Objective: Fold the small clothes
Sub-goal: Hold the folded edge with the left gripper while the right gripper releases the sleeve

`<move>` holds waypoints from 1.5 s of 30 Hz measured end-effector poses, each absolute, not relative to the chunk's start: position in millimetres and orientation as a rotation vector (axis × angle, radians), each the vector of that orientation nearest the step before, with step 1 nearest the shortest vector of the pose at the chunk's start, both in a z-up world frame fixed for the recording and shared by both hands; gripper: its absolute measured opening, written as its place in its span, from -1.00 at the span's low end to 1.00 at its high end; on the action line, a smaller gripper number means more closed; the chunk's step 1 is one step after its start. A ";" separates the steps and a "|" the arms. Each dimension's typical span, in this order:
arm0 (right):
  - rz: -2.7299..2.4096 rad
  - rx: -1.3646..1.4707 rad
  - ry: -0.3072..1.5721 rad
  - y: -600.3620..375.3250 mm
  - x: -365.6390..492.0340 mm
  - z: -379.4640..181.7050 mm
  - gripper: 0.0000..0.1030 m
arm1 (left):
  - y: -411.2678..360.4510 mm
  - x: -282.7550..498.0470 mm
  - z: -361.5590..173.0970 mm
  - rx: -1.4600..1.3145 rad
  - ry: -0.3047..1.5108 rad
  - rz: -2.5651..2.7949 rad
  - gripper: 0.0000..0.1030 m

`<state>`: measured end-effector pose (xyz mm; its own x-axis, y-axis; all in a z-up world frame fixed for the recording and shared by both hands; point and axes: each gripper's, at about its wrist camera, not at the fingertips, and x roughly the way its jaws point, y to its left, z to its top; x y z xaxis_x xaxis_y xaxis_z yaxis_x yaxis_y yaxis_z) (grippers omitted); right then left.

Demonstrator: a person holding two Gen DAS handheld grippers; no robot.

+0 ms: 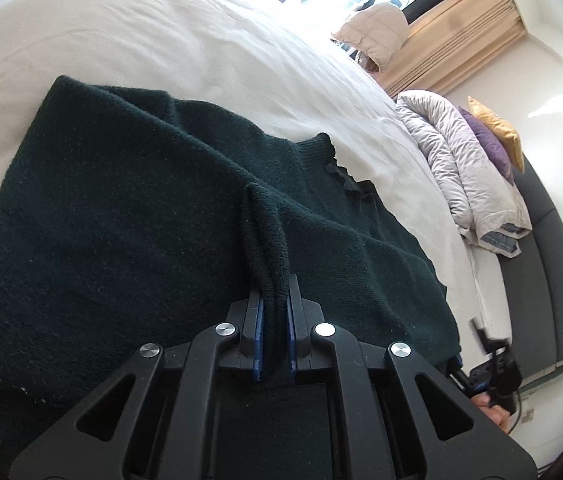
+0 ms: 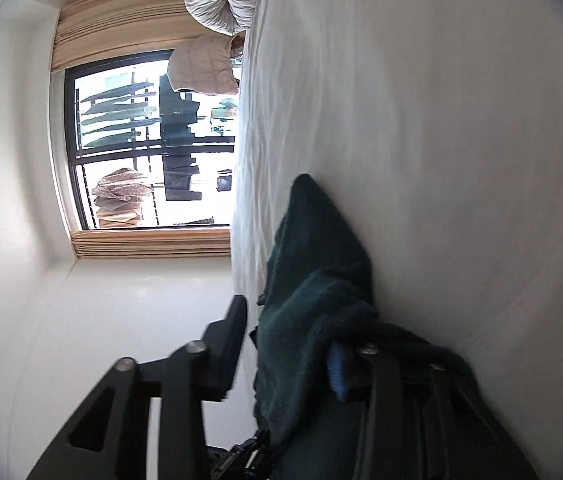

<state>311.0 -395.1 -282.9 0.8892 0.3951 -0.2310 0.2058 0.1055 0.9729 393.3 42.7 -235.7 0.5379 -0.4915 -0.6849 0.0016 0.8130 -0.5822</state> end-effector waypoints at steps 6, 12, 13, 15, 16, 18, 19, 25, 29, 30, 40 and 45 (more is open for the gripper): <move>0.199 1.492 0.459 -392.1 287.6 -261.3 0.18 | 42.6 393.4 -235.4 -0.538 0.970 -0.312 -0.85; 0.167 1.383 0.476 -411.4 261.1 -216.8 0.22 | 51.5 387.6 -238.3 -0.536 0.945 -0.318 -0.84; 0.173 1.346 0.482 -415.9 266.3 -207.3 0.22 | 52.0 386.9 -238.9 -0.540 0.939 -0.316 -0.84; 0.199 1.280 0.523 -421.7 292.0 -192.3 0.07 | 51.7 383.9 -239.2 -0.540 0.920 -0.314 -0.84; 0.197 1.238 0.550 -421.5 306.8 -187.7 0.01 | 52.8 382.0 -240.3 -0.549 0.907 -0.320 -0.84; 0.177 1.148 0.663 -422.8 343.9 -187.8 -0.40 | 56.1 379.2 -244.6 -0.570 0.891 -0.343 -0.84; 0.165 1.120 0.724 -422.9 356.0 -197.2 -0.50 | 58.9 378.3 -247.2 -0.584 0.884 -0.358 -0.84; 0.040 0.800 1.021 -402.6 418.6 -240.1 -1.00 | 60.6 377.9 -253.9 -0.570 0.858 -0.376 -0.82; -0.014 0.750 0.978 -415.9 442.4 -245.3 -1.00 | 62.8 377.2 -258.3 -0.596 0.844 -0.390 -0.81; -0.035 0.716 0.970 -416.7 447.8 -241.9 -1.00 | 62.5 377.2 -259.2 -0.596 0.840 -0.390 -0.80; 0.031 0.781 0.976 -431.7 427.3 -231.6 0.07 | 61.9 376.9 -260.0 -0.595 0.823 -0.394 -0.80; 0.106 0.755 1.013 -414.1 446.5 -235.4 -0.54 | 63.4 377.2 -260.0 -0.597 0.822 -0.396 -0.80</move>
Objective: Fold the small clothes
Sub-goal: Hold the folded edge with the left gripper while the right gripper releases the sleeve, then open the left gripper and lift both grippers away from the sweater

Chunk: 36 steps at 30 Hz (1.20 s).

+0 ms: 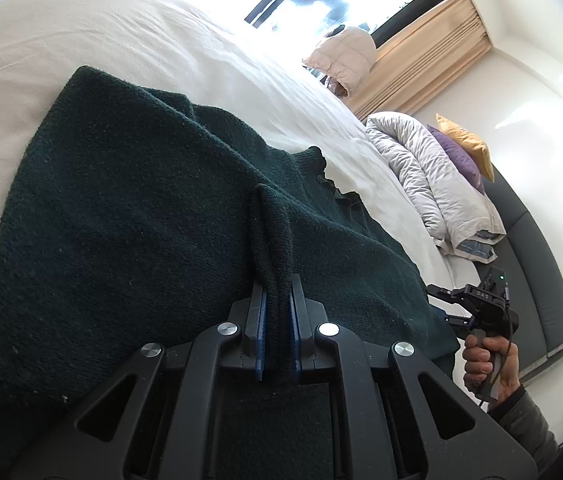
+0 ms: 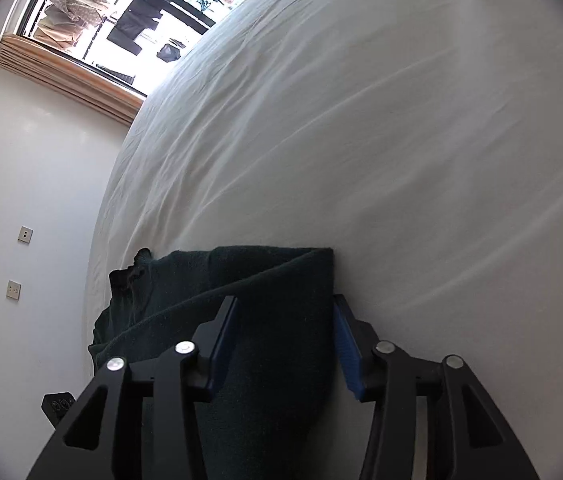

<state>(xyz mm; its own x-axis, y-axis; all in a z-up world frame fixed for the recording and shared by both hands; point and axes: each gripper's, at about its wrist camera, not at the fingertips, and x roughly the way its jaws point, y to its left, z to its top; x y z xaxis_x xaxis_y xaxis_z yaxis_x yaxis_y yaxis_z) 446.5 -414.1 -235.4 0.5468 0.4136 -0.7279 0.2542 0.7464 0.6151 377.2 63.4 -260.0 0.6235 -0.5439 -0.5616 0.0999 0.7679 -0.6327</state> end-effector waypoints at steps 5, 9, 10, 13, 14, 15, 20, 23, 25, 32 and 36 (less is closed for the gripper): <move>0.063 0.705 1.023 -418.4 450.7 -235.6 -0.86 | 64.9 376.9 -260.6 -0.603 0.817 -0.401 -0.80; -0.016 0.590 0.986 -408.8 458.9 -227.2 -0.87 | 66.0 376.5 -260.9 -0.601 0.813 -0.401 -0.79; -0.026 0.582 0.981 -408.0 462.8 -227.1 -0.87 | 65.9 376.6 -260.9 -0.600 0.813 -0.400 -0.79; -0.039 0.578 0.961 -413.1 467.3 -232.8 -0.89 | 65.8 377.1 -261.0 -0.599 0.811 -0.401 -0.79; -0.041 0.578 0.945 -414.7 465.8 -233.7 -0.90 | 66.1 376.8 -260.7 -0.599 0.811 -0.401 -0.79; -0.038 0.575 0.921 -416.8 462.4 -232.6 -0.87 | 65.8 376.7 -260.7 -0.600 0.811 -0.401 -0.79; -0.134 0.566 0.861 -436.7 431.1 -213.2 -0.63 | 63.9 378.4 -262.1 -0.600 0.810 -0.399 -0.79; -0.002 0.634 0.765 -427.5 399.2 -185.3 -0.63 | 63.2 379.9 -262.8 -0.598 0.809 -0.398 -0.79; 0.148 0.630 0.772 -397.5 385.1 -180.4 -0.64 | 63.0 380.7 -263.1 -0.596 0.808 -0.395 -0.79; 0.207 0.745 0.890 -388.3 369.4 -249.4 -1.00 | 62.4 385.8 -259.5 -0.593 0.834 -0.393 -0.79; 0.104 0.755 0.874 -417.4 345.8 -243.8 -1.00 | 62.8 390.9 -253.6 -0.578 0.876 -0.393 -0.78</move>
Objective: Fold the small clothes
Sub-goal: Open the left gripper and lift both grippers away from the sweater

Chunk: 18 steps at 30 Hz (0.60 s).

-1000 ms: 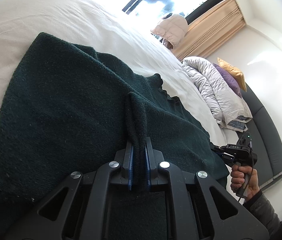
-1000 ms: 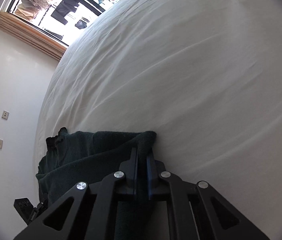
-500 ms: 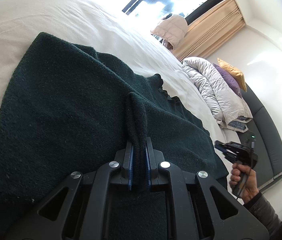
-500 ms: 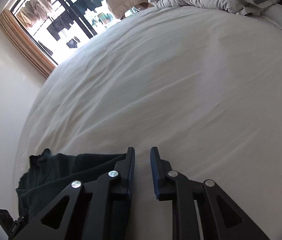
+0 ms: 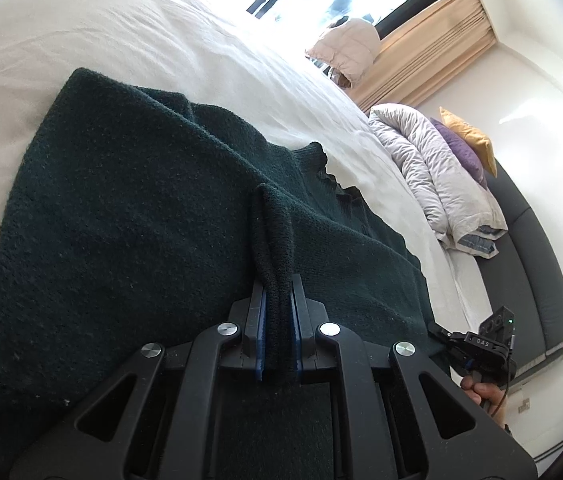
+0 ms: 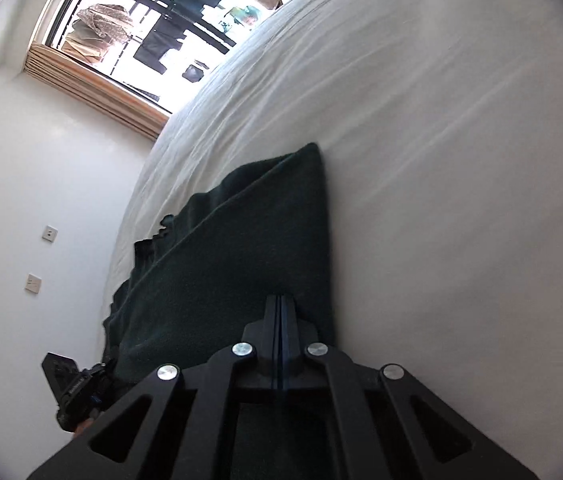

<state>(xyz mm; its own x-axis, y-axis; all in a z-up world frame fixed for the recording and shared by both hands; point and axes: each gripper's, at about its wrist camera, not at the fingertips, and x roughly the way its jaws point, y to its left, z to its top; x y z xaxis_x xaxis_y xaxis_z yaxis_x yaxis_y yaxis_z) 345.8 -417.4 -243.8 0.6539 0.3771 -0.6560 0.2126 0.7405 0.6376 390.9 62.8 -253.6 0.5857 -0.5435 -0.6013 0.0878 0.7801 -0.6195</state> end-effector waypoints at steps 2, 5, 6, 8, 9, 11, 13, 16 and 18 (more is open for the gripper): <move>0.042 0.719 0.881 -428.0 333.9 -233.2 -0.74 | 63.5 387.3 -240.0 -0.510 0.878 -0.345 -0.77; -0.004 0.731 0.836 -434.9 315.4 -215.7 -0.67 | 72.6 376.6 -212.0 -0.387 0.818 -0.197 -0.78; 0.037 0.767 0.810 -432.4 312.8 -211.0 -0.65 | 74.6 374.7 -204.3 -0.373 0.795 -0.168 -0.78; 0.125 0.799 0.791 -416.8 317.2 -205.0 -0.53 | 67.8 374.4 -189.7 -0.334 0.762 -0.161 -0.78; 0.174 0.810 0.795 -405.1 324.2 -203.9 -0.52 | 55.7 375.7 -183.7 -0.285 0.755 -0.171 -0.78; 0.257 0.823 0.818 -382.2 339.4 -207.1 -0.51 | 20.9 377.8 -179.6 -0.166 0.755 -0.217 -0.77; 0.307 0.831 0.856 -366.4 352.3 -218.6 -0.30 | -12.4 380.5 -188.2 -0.058 0.789 -0.258 -0.77; 0.308 0.842 0.920 -360.4 358.6 -245.4 -0.42 | -35.7 387.7 -223.8 0.047 0.897 -0.211 -0.77; 0.318 0.872 0.896 -374.2 349.4 -251.4 -0.61 | -24.5 382.6 -226.4 -0.006 0.870 -0.221 -0.77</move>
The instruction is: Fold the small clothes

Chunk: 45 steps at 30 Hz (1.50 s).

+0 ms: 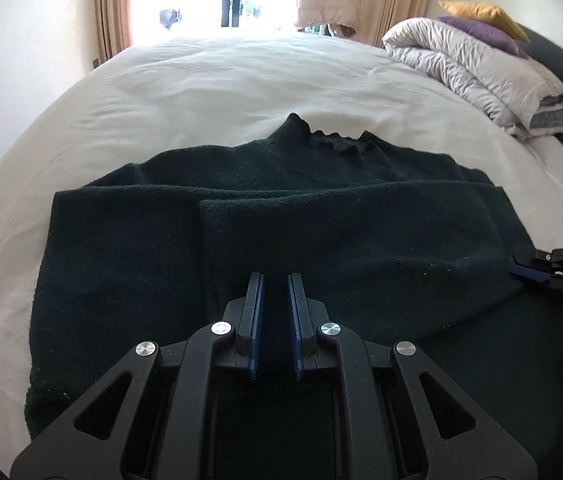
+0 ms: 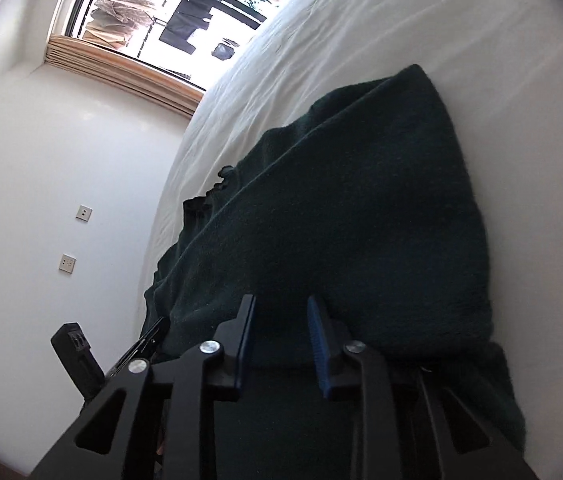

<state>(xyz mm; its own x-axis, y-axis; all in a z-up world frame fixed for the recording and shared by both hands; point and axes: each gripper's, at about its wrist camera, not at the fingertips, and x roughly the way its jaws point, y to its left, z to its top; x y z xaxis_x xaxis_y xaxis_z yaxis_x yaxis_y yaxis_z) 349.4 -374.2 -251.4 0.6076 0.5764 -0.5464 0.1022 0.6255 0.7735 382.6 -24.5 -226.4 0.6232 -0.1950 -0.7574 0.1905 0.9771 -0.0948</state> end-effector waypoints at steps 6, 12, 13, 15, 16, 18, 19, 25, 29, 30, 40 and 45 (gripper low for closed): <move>0.171 0.793 0.862 -411.4 282.5 -226.9 0.05 | 16.8 346.5 -204.5 -0.027 0.858 -0.158 -0.77; 0.110 0.552 0.764 -395.7 180.5 -180.0 0.32 | 50.4 242.6 -176.4 0.076 0.758 -0.121 -0.76; 0.103 0.500 0.752 -388.9 163.5 -174.5 0.33 | 53.3 221.9 -174.5 0.103 0.741 -0.128 -0.69; 0.085 0.421 0.728 -379.8 136.1 -164.8 0.38 | 55.7 183.9 -171.9 0.147 0.721 -0.143 -0.35; 0.068 0.395 0.715 -376.6 120.8 -161.4 0.41 | 56.8 166.3 -170.8 0.159 0.709 -0.157 0.23; 0.048 0.378 0.674 -363.0 96.8 -155.7 0.64 | 57.7 125.2 -167.2 0.181 0.640 -0.181 0.66; 0.041 0.370 0.652 -361.7 83.1 -153.3 0.71 | 57.3 104.3 -165.3 0.202 0.604 -0.191 0.68; -0.022 0.248 0.565 -348.3 26.8 -141.2 0.90 | 51.2 34.5 -167.9 0.344 0.557 -0.233 0.69; -0.066 0.124 0.557 -336.0 10.1 -134.9 0.90 | 53.1 -1.4 -174.6 0.499 0.539 -0.210 0.69; -0.069 0.075 0.554 -331.2 6.1 -134.5 0.90 | 54.4 -10.2 -177.1 0.537 0.538 -0.208 0.70; -0.026 -0.445 0.584 -276.8 -26.0 -165.5 0.65 | 51.2 -54.1 -218.8 0.822 0.548 -0.263 0.70; -0.016 -0.534 0.624 -276.4 -32.5 -184.8 0.52 | 47.1 -58.4 -242.2 0.997 0.504 -0.251 0.70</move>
<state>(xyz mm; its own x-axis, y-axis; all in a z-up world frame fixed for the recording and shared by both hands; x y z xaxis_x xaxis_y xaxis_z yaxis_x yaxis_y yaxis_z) -32.5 -276.4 -184.8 0.8157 -0.1716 -0.5524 -0.1436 0.8650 -0.4808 -58.4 47.1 -242.2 0.8580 0.0258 -0.5131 0.4245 0.5269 0.7364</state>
